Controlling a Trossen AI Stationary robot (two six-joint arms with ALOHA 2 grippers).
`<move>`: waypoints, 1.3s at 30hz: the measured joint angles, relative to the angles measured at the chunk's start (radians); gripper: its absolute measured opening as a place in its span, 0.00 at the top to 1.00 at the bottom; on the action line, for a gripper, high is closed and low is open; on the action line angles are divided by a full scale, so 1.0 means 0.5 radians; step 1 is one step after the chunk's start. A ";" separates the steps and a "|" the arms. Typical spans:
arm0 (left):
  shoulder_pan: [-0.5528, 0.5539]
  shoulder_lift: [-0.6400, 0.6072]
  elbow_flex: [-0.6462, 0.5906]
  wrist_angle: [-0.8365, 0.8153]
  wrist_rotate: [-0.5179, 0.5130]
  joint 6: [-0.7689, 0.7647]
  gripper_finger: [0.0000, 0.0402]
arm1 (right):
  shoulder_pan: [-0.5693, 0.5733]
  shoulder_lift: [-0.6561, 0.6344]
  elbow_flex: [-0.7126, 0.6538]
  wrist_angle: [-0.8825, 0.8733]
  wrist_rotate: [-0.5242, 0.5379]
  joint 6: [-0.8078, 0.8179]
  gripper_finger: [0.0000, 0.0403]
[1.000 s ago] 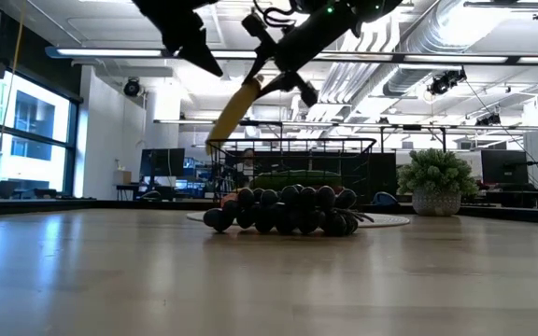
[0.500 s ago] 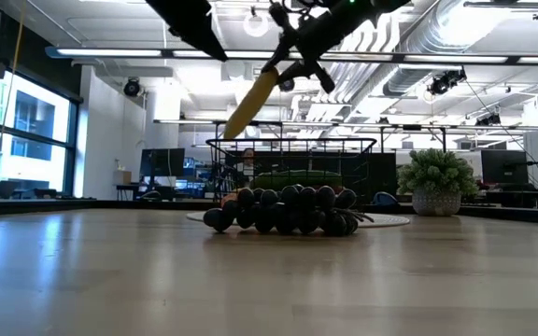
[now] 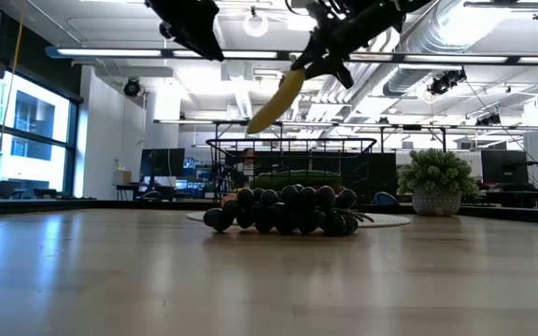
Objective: Build produce basket
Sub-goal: Put the banana into the mesh basket
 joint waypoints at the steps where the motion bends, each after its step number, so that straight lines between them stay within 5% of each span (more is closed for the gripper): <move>1: 0.015 0.000 0.000 0.000 0.000 -0.022 0.42 | -0.024 -0.007 0.000 -0.043 -0.040 -0.076 0.77; 7: 0.087 0.000 0.000 -0.004 0.001 -0.155 0.42 | -0.134 -0.009 -0.001 -0.215 -0.236 -0.632 0.77; 19: 0.120 0.000 0.000 -0.004 0.002 -0.301 0.42 | -0.196 -0.006 -0.017 -0.460 -0.113 -1.410 0.77; 39: 0.120 0.000 -0.002 -0.007 -0.001 -0.408 0.42 | -0.478 -0.006 -0.491 0.010 -0.621 -1.291 0.77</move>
